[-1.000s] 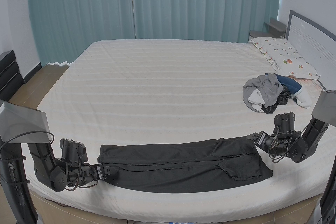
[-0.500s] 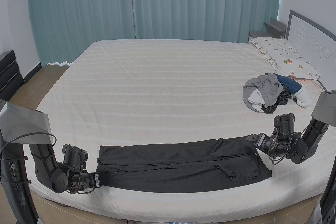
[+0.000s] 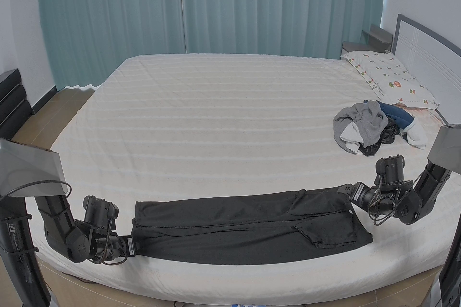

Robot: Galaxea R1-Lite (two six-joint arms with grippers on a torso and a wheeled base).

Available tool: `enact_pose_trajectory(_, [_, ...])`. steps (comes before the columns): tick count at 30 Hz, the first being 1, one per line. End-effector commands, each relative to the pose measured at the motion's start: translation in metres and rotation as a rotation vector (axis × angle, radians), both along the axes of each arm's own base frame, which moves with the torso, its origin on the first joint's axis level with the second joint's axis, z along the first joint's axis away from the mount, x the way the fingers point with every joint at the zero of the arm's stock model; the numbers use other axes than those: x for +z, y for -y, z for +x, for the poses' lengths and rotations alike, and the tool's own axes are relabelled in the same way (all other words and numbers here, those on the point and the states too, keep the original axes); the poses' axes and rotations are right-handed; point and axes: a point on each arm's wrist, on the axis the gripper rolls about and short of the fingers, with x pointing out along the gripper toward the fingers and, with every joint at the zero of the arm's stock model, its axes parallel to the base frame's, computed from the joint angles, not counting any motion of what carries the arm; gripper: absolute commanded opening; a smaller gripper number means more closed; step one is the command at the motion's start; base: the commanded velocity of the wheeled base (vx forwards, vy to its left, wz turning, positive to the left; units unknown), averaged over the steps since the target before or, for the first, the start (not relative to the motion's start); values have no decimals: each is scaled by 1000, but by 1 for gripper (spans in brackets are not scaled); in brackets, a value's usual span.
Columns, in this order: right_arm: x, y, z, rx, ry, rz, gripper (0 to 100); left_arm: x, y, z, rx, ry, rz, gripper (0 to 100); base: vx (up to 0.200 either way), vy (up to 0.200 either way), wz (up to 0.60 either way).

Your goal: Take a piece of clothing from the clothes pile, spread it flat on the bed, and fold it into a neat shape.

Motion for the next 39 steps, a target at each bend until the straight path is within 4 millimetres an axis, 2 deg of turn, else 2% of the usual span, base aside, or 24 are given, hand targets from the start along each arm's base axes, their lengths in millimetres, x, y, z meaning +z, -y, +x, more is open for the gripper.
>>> enact_pose_trajectory(1, [0,0,0,0,0,0,100,11,-1,2,1,43,-21,100,0,0,0])
enact_pose_trajectory(7, [0,0,-1,0,-2,0,100,33,-2,6,-11,130,-84,100,0,0,0])
enact_pose_trajectory(13, [-1,-2,-1,6,-3,0,100,41,2,31,102,207,-227,100,0,0,0])
enact_pose_trajectory(18, [-1,-3,-1,9,-5,-1,100,24,5,48,140,205,-260,100,0,0,0])
enact_pose_trajectory(24, [-2,-5,0,14,-5,2,100,-12,12,63,121,219,-244,100,0,0,0])
enact_pose_trajectory(39, [-2,-5,-1,14,-7,2,100,-16,14,62,102,232,-256,100,0,0,0])
